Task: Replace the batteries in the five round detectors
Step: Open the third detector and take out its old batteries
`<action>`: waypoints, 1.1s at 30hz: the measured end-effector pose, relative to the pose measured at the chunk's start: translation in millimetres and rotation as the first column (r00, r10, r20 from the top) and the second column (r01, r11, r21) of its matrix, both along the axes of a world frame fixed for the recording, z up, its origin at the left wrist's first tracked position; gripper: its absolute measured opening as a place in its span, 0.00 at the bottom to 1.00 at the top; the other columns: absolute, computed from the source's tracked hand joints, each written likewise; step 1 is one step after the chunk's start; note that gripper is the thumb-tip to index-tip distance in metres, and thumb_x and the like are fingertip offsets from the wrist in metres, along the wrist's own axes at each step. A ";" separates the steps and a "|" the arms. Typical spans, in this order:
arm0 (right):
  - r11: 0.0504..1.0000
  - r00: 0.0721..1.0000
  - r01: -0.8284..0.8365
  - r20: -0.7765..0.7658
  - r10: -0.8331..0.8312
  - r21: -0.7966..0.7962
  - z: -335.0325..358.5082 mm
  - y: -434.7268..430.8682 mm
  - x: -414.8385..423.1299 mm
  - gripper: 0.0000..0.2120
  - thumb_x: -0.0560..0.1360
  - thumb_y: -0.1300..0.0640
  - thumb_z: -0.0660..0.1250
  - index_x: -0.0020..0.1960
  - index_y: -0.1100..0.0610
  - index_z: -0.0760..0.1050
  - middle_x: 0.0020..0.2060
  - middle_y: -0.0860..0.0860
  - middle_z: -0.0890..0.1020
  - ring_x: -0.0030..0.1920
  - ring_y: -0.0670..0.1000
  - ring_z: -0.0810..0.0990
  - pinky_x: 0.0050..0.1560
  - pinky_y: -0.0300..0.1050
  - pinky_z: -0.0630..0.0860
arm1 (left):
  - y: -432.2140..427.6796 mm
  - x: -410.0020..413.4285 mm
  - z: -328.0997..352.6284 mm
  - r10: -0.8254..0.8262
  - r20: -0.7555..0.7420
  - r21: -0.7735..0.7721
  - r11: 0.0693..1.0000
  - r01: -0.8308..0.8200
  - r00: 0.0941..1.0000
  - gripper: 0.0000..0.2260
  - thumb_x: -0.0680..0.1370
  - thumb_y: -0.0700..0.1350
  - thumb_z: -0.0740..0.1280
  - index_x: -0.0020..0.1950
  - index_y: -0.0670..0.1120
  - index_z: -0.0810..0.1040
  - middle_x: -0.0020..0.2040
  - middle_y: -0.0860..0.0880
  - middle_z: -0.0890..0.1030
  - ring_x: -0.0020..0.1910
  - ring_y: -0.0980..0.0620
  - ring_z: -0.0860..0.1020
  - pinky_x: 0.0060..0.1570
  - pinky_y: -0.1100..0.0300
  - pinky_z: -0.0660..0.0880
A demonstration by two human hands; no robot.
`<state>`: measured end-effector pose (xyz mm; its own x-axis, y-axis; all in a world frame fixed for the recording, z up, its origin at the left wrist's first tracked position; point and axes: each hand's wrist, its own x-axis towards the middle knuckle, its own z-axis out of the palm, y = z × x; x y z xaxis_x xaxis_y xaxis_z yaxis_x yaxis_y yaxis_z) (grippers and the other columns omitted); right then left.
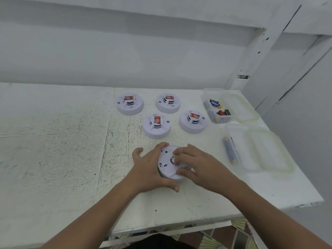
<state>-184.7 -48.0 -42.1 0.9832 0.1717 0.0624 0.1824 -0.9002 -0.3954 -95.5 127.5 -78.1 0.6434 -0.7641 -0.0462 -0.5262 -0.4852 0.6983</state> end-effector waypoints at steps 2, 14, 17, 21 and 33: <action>1.000 0.999 0.007 -0.036 -0.008 -0.029 2.6 2.6 1.0 0.10 0.77 0.53 0.63 0.56 0.56 0.76 0.65 0.48 0.74 0.62 0.50 0.71 0.61 0.43 0.69 | -3.4 -0.8 -0.8 0.027 0.004 -0.010 1.000 -0.027 1.000 0.51 0.50 0.77 0.65 0.68 0.58 0.59 0.55 0.74 0.65 0.54 0.82 0.60 0.70 0.51 0.44; 0.997 0.978 -0.013 -0.209 -0.003 -0.075 6.1 2.9 4.2 0.13 0.82 0.56 0.56 0.66 0.54 0.67 0.75 0.43 0.60 0.73 0.46 0.58 0.56 0.39 0.65 | -6.1 5.2 1.9 0.044 -0.059 -0.061 0.997 -0.048 0.997 0.46 0.50 0.71 0.69 0.65 0.58 0.63 0.54 0.70 0.70 0.55 0.81 0.60 0.70 0.54 0.49; 0.998 0.977 -0.018 -0.211 0.006 -0.054 5.1 -0.2 6.7 0.13 0.81 0.56 0.57 0.65 0.55 0.68 0.74 0.43 0.61 0.73 0.47 0.61 0.55 0.41 0.66 | -6.3 6.5 1.0 0.041 -0.065 -0.050 0.998 -0.044 0.997 0.46 0.50 0.70 0.71 0.65 0.59 0.63 0.54 0.69 0.70 0.55 0.81 0.59 0.69 0.52 0.52; 1.000 0.977 -0.025 -0.213 0.025 0.004 4.5 -5.5 10.4 0.19 0.80 0.57 0.59 0.70 0.53 0.65 0.66 0.44 0.71 0.61 0.49 0.72 0.50 0.41 0.68 | -6.0 7.2 5.2 0.048 -0.080 -0.037 0.998 -0.051 0.996 0.47 0.49 0.70 0.70 0.66 0.59 0.62 0.54 0.69 0.69 0.54 0.83 0.54 0.68 0.55 0.55; 0.985 0.970 -0.139 -0.186 0.155 0.100 12.1 -14.2 25.5 0.05 0.73 0.61 0.69 0.48 0.59 0.77 0.67 0.48 0.73 0.67 0.46 0.68 0.61 0.29 0.63 | -6.6 2.5 14.7 0.080 -0.109 -0.068 0.994 -0.088 0.991 0.45 0.45 0.67 0.70 0.60 0.60 0.62 0.51 0.70 0.68 0.52 0.85 0.54 0.61 0.62 0.57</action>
